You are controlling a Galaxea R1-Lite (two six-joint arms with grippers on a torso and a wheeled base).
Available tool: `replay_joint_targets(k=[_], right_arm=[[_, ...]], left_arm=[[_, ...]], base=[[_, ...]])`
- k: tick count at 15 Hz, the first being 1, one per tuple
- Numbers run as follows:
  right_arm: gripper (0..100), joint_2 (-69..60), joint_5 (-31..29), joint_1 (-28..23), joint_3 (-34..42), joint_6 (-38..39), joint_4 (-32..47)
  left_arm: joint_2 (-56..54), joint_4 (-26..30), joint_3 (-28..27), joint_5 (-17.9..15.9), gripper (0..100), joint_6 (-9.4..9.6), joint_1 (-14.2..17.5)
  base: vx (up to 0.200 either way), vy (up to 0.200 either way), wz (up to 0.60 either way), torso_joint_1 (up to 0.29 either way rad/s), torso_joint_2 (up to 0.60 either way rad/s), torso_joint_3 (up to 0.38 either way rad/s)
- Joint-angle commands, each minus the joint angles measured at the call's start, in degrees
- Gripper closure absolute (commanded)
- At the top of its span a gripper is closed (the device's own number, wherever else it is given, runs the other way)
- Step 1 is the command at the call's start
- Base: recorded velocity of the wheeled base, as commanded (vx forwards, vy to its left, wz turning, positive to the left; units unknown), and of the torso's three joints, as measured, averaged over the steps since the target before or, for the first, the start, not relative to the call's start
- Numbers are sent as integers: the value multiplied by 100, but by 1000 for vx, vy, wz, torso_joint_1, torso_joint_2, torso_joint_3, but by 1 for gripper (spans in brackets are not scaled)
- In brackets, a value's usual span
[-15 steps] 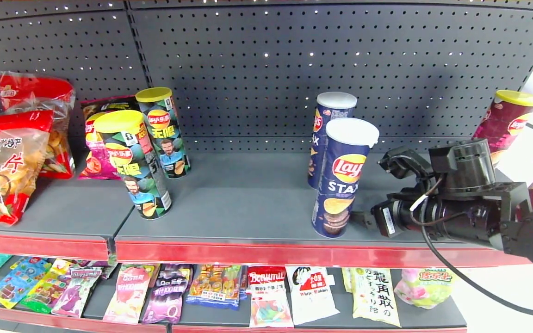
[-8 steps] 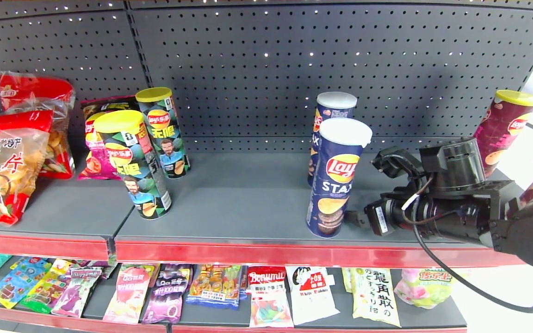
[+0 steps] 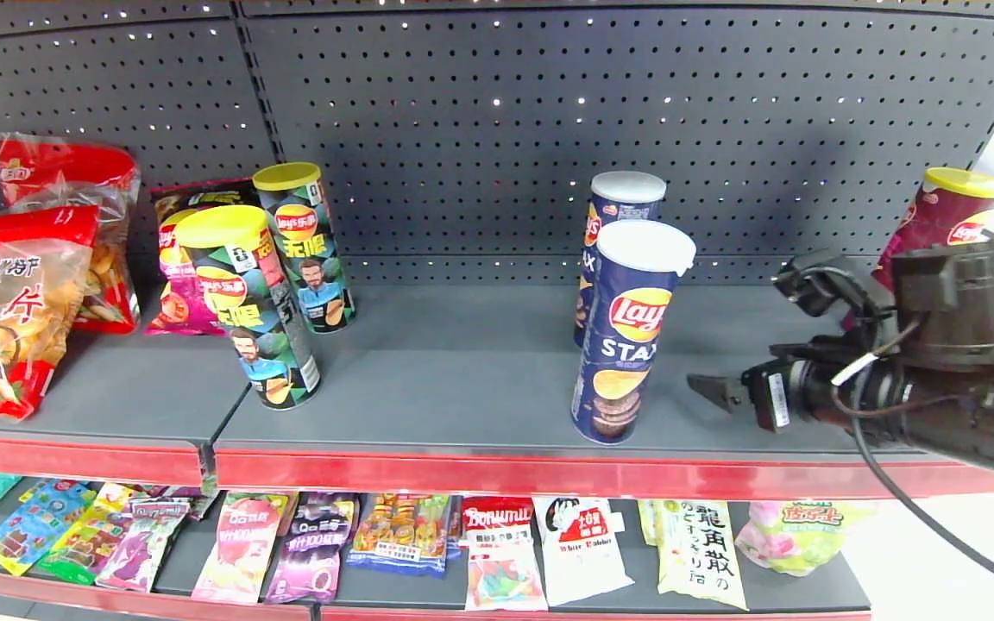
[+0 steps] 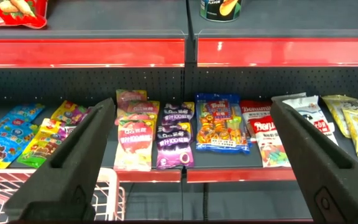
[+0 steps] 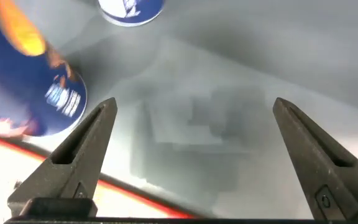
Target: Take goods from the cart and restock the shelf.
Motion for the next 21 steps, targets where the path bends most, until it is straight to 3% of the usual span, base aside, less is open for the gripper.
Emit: replay_joint_targets(k=[1,3,6,7,8,9,11,14,15,16,17,18,19,21], right_arm=[[0,-1677,-131,-8,800,-48,4],[0,-3742,36,-26,1802,-241,91],[0,-5992,98,-492,2215,-223,1093],[0,-6458,54,-632,2206,-223,1568],[0,-7337,-201,-993,2013,-223,2816],[0,-7706,-395,-1247,1758,-215,3651],[0,-7996,-447,-1713,1635,-215,4407],[0,-8374,-228,-2161,2690,-250,4214],[0,-8585,177,-2232,3059,-215,3809],[0,-8638,1214,-2267,3305,-206,3203],[0,-8647,1240,-2267,3331,-206,3159],[0,-8647,1205,-2267,3832,-267,2069],[0,-8647,889,-2276,4157,-144,1401],[0,-8647,827,-2276,4149,-92,1383]], left_arm=[[10,1,1,-5,0,0,-1],[10,10,-8,-5,0,53,-1],[54,28,-25,83,0,519,7],[54,28,-25,92,0,536,7],[10,36,-52,198,0,545,25],[18,80,-60,540,0,536,34],[18,168,-78,663,0,431,34],[18,107,-25,365,0,18,34],[18,54,10,268,0,-9,34],[10,-219,124,-128,0,-35,34],[10,-245,133,-154,0,-35,34],[10,-236,212,-462,0,53,34],[10,-166,212,-426,0,62,34],[10,-175,212,-426,0,62,34]], base=[[0,0,0,0,0,0],[0,0,0,0,0,0],[0,0,0,0,0,0],[0,0,0,0,0,0],[0,0,0,0,0,0],[0,0,0,0,0,0],[0,0,0,0,0,0],[0,0,0,0,0,0],[0,0,0,0,0,0],[0,0,0,0,0,0],[0,0,0,0,0,0],[0,0,0,0,0,0],[0,0,0,0,0,0],[0,0,0,0,0,0]])
